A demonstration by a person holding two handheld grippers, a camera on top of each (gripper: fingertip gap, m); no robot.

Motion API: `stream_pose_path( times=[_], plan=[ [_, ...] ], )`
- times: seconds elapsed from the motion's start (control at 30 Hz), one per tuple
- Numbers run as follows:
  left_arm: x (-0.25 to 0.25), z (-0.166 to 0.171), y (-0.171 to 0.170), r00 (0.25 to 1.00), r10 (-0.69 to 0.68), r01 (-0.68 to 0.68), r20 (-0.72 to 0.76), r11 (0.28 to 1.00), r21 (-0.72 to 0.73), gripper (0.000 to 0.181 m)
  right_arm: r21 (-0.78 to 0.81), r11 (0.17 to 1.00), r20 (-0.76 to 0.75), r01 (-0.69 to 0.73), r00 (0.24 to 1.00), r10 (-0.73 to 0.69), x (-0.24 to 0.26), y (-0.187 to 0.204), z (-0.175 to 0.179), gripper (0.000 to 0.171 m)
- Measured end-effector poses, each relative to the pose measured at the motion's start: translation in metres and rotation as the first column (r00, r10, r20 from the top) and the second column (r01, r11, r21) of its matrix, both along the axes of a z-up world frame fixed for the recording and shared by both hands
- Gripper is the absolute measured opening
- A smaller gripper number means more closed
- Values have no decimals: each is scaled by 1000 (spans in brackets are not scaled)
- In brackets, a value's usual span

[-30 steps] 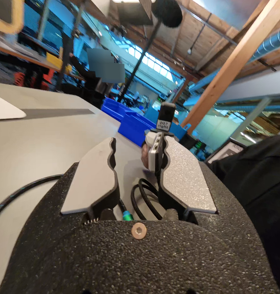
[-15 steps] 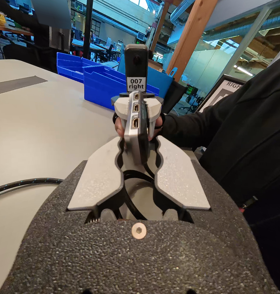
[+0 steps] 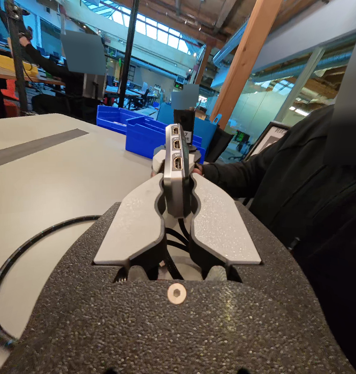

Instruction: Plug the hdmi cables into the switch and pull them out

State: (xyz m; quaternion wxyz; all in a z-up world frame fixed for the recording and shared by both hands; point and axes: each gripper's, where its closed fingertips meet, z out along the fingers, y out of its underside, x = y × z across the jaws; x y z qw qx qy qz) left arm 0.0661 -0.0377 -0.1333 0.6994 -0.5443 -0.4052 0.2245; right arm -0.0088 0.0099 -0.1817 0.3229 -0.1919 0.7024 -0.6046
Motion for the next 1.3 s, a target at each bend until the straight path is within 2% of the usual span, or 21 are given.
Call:
stream_pose_path(
  times=[0.13, 0.27, 0.43, 0.6, 0.8, 0.87, 0.9, 1.07, 1.2, 1.3],
  plan=[
    [28, -2, -16, 998, -60, 58, 29, 997, 55, 20, 52, 998, -59, 44, 997, -41, -7, -8, -10, 29],
    [39, -19, -24, 990, -86, 79, 112, 995, 60, 20, 89, 995, -248, 49, 968, -25, -9, -18, -29, 33],
    [47, -33, -8, 960, -218, 202, 176, 974, 102, 20, 135, 985, -503, -103, 850, 158, 10, -25, -60, 46],
    [57, -49, 19, 899, -362, 353, 245, 932, 84, 20, 251, 928, -606, -275, 703, 372, 34, -33, -80, 59],
    [55, -64, 40, 840, -426, 429, 337, 901, 70, 21, 369, 840, -597, -396, 592, 542, 57, -26, -97, 46],
    [50, -70, 45, 823, -426, 429, 375, 900, 80, 21, 399, 817, -593, -416, 563, 576, 64, -20, -102, 32],
    [48, -73, 47, 816, -428, 430, 389, 899, 87, 21, 400, 813, -594, -422, 557, 581, 65, -18, -103, 23],
    [41, -81, 55, 790, -434, 432, 433, 895, 111, 23, 347, 854, -668, -389, 537, 516, 51, -20, -100, 22],
    [36, -87, 63, 764, -442, 439, 469, 890, 124, 23, 250, 888, -708, -385, 553, 440, 37, -16, -79, 21],
    [32, -93, 69, 744, -443, 439, 499, 889, 135, 24, 182, 902, -773, -391, 511, 377, 32, -10, -61, 21]
  ],
)
